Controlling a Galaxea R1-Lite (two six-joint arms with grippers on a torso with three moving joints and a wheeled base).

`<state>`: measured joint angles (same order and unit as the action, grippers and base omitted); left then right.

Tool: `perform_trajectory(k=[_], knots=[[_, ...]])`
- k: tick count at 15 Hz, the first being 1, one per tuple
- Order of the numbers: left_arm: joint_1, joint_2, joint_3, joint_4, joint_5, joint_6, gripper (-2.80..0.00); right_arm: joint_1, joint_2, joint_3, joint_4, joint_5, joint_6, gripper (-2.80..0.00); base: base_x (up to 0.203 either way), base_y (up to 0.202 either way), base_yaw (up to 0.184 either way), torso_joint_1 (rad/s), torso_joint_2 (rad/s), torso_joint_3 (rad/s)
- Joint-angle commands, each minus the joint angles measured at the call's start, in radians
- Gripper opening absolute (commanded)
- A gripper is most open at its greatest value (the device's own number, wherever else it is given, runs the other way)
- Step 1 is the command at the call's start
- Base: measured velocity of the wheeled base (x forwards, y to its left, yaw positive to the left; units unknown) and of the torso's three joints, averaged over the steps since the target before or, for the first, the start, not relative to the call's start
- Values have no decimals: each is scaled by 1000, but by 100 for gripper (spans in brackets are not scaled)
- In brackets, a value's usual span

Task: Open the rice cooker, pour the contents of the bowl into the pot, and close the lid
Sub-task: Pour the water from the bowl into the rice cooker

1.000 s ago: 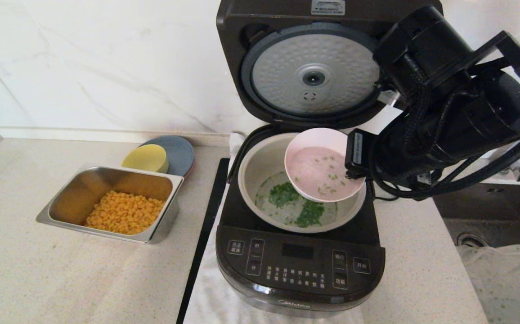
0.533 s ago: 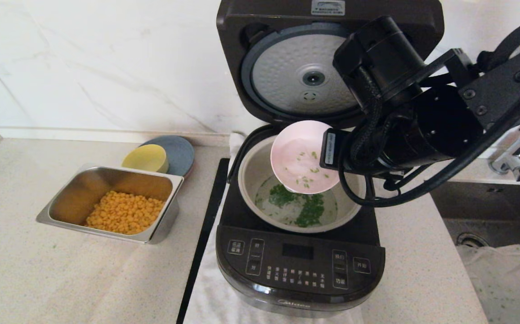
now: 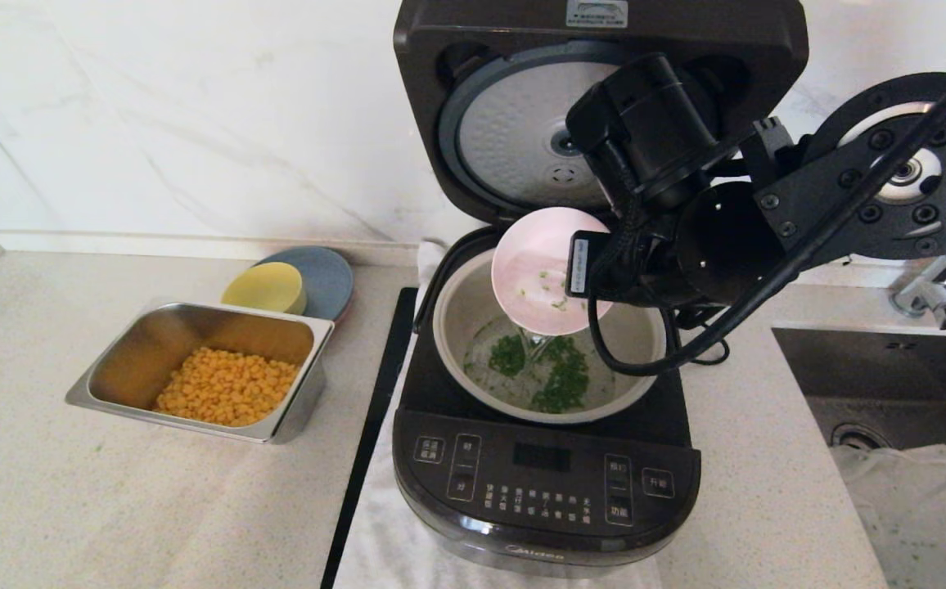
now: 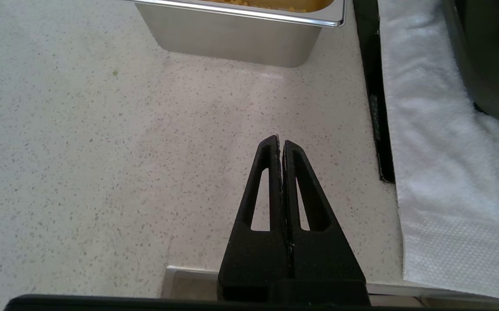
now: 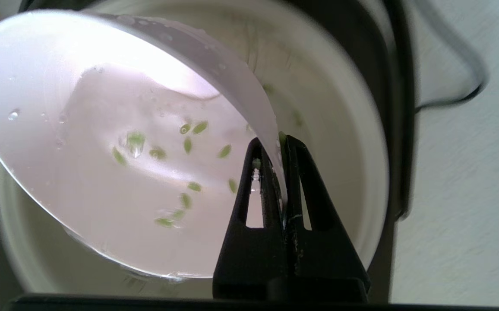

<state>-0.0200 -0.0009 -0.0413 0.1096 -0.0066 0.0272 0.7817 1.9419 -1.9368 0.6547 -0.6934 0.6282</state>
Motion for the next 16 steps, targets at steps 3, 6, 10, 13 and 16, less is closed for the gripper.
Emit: perform_trajectory(k=[3, 6, 10, 13, 16], knots=[[0, -2, 0, 1, 0, 0, -280, 72, 27, 5, -56, -158, -83, -280, 0, 0, 0, 0, 0, 0], [0, -1, 0, 1, -1, 0, -280, 104, 52, 9, -149, -282, -153, -280, 0, 0, 0, 0, 0, 0], [0, -1, 0, 1, 0, 0, -280, 134, 70, 21, -249, -360, -256, -280, 0, 0, 0, 0, 0, 0], [0, -1, 0, 1, 0, 0, -280, 134, 69, 54, -318, -392, -288, -280, 0, 0, 0, 0, 0, 0], [0, -1, 0, 1, 0, 0, -280, 134, 65, 114, -414, -430, -290, -280, 0, 0, 0, 0, 0, 0]])
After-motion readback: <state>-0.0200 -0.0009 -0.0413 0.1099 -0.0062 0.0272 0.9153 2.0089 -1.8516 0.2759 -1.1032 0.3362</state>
